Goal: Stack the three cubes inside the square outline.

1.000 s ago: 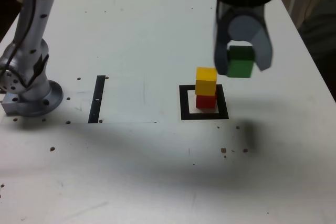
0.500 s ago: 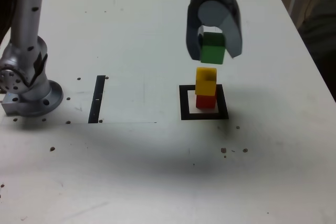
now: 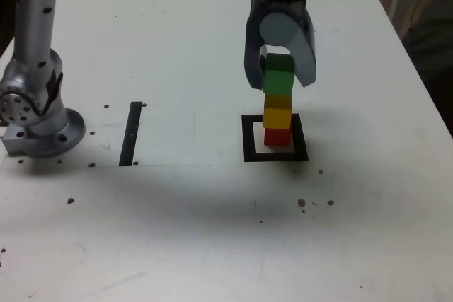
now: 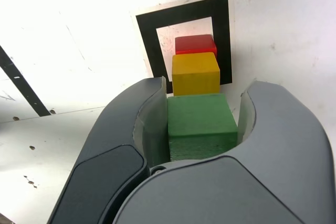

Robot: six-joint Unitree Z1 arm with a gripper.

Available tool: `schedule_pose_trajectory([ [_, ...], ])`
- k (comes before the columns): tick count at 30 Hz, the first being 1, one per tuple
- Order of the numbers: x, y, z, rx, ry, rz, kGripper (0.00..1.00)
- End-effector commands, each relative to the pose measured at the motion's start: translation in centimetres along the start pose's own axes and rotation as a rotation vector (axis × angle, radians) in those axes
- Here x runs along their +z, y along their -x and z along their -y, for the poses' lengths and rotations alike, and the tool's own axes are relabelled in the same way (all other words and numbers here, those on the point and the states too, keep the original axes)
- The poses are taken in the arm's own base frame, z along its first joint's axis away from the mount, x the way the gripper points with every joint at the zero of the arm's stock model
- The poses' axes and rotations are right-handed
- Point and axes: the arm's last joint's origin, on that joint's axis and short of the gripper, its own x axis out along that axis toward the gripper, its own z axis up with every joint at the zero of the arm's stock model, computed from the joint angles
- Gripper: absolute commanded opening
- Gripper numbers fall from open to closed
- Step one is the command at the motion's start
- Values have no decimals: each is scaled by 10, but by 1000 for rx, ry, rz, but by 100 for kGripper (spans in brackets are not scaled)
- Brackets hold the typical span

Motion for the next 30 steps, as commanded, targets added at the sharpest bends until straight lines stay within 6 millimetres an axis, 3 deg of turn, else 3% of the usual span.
schedule_pose_trajectory([
  [1, 2, -5, -2, -8, 2, -7, 23],
  [24, 6, -23, -10, -43, 1, -17, 23],
  [26, 6, -24, -11, -43, -1, -16, 31],
  [30, 6, -26, -12, -48, -5, -16, 71],
])
